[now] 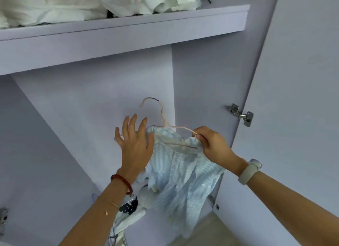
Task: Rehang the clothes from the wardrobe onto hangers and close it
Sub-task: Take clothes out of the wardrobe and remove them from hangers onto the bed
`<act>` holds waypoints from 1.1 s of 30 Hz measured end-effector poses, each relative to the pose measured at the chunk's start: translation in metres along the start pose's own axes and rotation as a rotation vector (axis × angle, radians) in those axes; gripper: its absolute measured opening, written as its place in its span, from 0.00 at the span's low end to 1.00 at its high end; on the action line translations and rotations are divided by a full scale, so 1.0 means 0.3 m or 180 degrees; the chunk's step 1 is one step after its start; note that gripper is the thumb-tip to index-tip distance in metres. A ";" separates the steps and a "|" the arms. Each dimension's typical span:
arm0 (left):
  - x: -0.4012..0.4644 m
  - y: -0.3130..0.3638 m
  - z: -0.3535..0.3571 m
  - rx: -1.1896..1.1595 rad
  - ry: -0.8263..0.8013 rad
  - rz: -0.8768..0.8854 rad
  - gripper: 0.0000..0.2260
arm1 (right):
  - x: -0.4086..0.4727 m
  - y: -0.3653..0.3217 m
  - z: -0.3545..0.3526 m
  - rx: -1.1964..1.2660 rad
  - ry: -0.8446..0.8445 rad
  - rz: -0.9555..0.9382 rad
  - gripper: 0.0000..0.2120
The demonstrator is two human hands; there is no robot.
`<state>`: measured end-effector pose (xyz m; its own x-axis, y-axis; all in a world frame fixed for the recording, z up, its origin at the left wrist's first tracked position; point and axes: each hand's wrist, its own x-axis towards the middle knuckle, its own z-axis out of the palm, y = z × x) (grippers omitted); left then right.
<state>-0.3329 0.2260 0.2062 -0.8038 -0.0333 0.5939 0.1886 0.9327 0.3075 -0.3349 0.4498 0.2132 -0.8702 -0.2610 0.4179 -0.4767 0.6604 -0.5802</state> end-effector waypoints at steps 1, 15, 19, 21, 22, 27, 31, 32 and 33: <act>-0.011 0.049 0.029 -0.0139 -0.0205 0.0203 0.15 | -0.065 0.030 -0.047 -0.0151 0.0056 0.0046 0.09; -0.485 1.022 0.310 -0.2721 -0.3301 0.1767 0.19 | -1.224 0.313 -0.651 -0.1884 0.1121 0.2440 0.11; -0.610 1.337 0.332 -0.3249 -0.3902 0.1683 0.18 | -1.444 0.407 -0.828 -0.2427 0.1843 0.2889 0.11; -0.644 1.507 0.366 -0.3235 -0.3741 0.1691 0.19 | -1.529 0.470 -0.930 -0.2457 0.2128 0.3046 0.11; -0.655 1.597 0.385 -0.3112 -0.3540 0.1739 0.19 | -1.569 0.504 -0.986 -0.2453 0.2246 0.3088 0.11; -0.689 2.034 0.456 -0.2634 -0.2126 0.2044 0.19 | -1.734 0.661 -1.214 -0.2204 0.2638 0.3398 0.08; -0.659 2.279 0.566 -0.2126 -0.1677 0.1809 0.12 | -1.797 0.755 -1.309 -0.1981 0.2237 0.3578 0.08; -0.641 2.312 0.599 -0.2011 -0.1655 0.1725 0.13 | -1.789 0.773 -1.321 -0.1922 0.2159 0.3486 0.09; -0.621 2.346 0.634 -0.1962 -0.1602 0.1650 0.13 | -1.773 0.799 -1.336 -0.1851 0.2126 0.3370 0.10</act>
<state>-0.1579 0.9570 0.1705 -0.6580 0.6246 0.4206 0.7392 0.4293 0.5190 0.0637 1.0291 0.1320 -0.4785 0.8203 0.3133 0.6326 0.5694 -0.5250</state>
